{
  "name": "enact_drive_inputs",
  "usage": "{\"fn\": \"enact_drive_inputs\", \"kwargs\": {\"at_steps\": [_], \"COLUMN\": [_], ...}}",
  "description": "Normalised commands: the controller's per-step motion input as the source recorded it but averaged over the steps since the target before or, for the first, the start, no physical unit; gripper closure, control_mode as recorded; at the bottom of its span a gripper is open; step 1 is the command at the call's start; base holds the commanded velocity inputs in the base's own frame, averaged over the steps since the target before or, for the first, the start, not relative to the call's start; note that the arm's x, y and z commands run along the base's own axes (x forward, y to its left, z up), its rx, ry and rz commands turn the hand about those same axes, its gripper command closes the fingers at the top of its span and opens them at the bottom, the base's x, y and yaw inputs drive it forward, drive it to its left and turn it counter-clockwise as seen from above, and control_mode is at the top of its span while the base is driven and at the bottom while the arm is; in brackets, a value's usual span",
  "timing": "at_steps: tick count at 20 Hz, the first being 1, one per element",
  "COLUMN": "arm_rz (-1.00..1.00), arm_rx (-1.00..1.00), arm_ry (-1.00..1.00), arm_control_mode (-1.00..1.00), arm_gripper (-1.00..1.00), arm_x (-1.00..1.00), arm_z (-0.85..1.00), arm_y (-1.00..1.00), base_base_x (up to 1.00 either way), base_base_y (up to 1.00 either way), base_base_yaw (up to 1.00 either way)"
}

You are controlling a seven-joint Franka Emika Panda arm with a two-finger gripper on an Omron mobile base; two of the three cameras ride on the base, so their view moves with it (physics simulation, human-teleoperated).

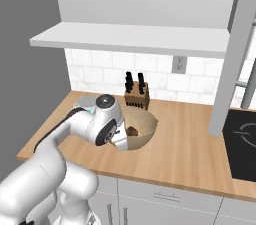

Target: Open the cabinet, pick up the bread from the cabinet and place it in the basket. Then move the basket to the dining counter.

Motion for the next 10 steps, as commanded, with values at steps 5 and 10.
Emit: {"fn": "enact_drive_inputs", "kwargs": {"at_steps": [5,10], "arm_rz": [-0.07,-0.06], "arm_rx": [0.02,0.03], "arm_ry": [0.00,0.00], "arm_control_mode": [-1.00,-1.00], "arm_gripper": [-1.00,-1.00], "arm_x": [0.06,0.03], "arm_z": [-0.31,-0.28], "arm_y": [0.00,0.00], "base_base_x": [0.00,0.00], "base_base_y": [0.00,0.00], "base_base_yaw": [0.00,0.00]}}
